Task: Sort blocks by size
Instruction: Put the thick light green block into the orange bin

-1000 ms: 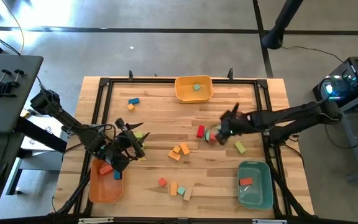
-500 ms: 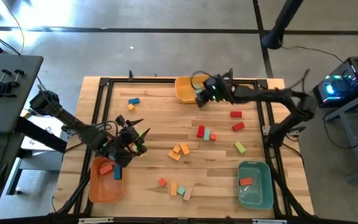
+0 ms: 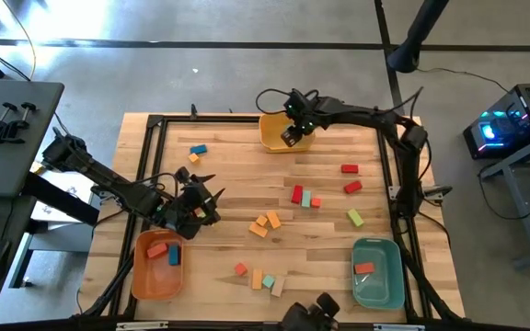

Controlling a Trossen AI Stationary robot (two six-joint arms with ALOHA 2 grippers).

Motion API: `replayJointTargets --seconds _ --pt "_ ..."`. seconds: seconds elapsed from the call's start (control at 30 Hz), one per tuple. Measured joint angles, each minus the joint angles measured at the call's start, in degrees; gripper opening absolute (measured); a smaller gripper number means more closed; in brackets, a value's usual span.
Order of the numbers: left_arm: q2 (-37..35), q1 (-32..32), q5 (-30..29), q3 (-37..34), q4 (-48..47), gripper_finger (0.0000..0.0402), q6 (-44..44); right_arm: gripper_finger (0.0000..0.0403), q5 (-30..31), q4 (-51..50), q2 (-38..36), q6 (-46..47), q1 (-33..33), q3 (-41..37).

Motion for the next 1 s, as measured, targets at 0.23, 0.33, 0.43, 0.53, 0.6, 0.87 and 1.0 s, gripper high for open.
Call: replayJointTargets --seconds 0.23,0.33,0.43,0.53,0.6,0.87,1.0 --pt "0.0 -0.1 1.2 0.0 0.0 0.0217 -0.7 0.0197 -0.4 0.8 -1.0 -4.8 -0.3 2.2" --pt "0.0 -0.1 1.2 0.0 -0.5 0.0217 -2.3 0.0198 2.3 2.1 -4.4 -6.2 1.5 2.2" --pt "0.0 0.1 1.5 0.0 -1.6 0.0217 -3.2 0.0198 3.2 2.9 -7.2 -7.7 5.4 2.3" --pt "0.0 0.7 1.6 0.0 -3.0 0.0217 -5.1 0.0199 3.4 3.2 -8.7 -10.1 10.8 2.3" --pt "0.0 1.2 2.0 0.0 -4.6 0.0217 -7.0 0.0199 4.4 3.7 -9.0 -12.4 14.8 2.3" --pt "0.3 1.5 4.6 0.0 -18.4 0.0217 -20.1 0.0199 9.4 19.3 -8.9 -15.4 25.5 -8.3" --pt "0.3 -0.1 5.0 -0.1 -30.1 0.0217 -32.0 0.0199 10.8 29.5 -9.4 -10.8 28.7 -15.1"
